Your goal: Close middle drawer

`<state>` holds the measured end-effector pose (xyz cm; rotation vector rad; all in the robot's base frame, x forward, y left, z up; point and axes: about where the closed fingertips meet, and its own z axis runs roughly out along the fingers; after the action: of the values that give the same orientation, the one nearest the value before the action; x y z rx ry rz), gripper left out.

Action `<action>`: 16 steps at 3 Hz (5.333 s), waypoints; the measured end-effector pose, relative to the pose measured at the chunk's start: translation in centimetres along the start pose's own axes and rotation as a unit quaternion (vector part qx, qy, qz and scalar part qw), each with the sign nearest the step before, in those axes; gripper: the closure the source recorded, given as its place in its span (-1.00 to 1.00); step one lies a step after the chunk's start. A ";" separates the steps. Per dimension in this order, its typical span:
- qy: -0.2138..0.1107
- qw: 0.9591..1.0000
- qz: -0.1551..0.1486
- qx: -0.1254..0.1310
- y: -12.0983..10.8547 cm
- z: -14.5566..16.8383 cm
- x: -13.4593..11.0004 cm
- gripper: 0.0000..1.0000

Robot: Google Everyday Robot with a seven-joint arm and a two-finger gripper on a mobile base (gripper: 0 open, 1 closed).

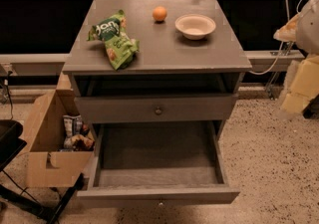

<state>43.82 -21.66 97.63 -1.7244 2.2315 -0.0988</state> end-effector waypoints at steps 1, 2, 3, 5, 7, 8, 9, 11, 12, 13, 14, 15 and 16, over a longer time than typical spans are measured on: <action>0.000 1.000 0.000 0.000 0.0 0.0 0.0 -1.00; -0.008 1.000 0.006 0.003 0.8 0.7 0.4 -1.00; -0.033 0.999 0.012 0.000 3.1 3.6 1.0 -0.65; -0.083 0.996 0.045 -0.003 9.8 14.0 3.6 0.29; -0.114 0.983 0.138 -0.049 17.6 27.1 7.3 1.00; -0.106 0.976 0.160 -0.099 20.3 32.2 8.1 1.00; -0.104 0.978 0.155 -0.098 20.4 32.9 7.5 1.00; -0.133 0.974 0.136 -0.124 22.0 44.5 3.7 1.00; -0.150 0.971 0.137 -0.126 22.9 51.5 2.3 1.00; -0.177 0.966 0.145 -0.121 23.3 57.1 1.0 1.00; -0.226 0.953 0.153 -0.129 23.5 62.9 -0.8 1.00; -0.242 0.948 0.156 -0.136 23.5 65.1 -1.5 1.00; -0.250 0.946 0.154 -0.137 22.9 66.0 -2.0 1.00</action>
Offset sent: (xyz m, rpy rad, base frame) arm -0.0167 -0.0029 -0.0301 0.0443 -0.0027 -0.0228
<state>42.05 -4.51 29.94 -1.2979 2.1483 0.6740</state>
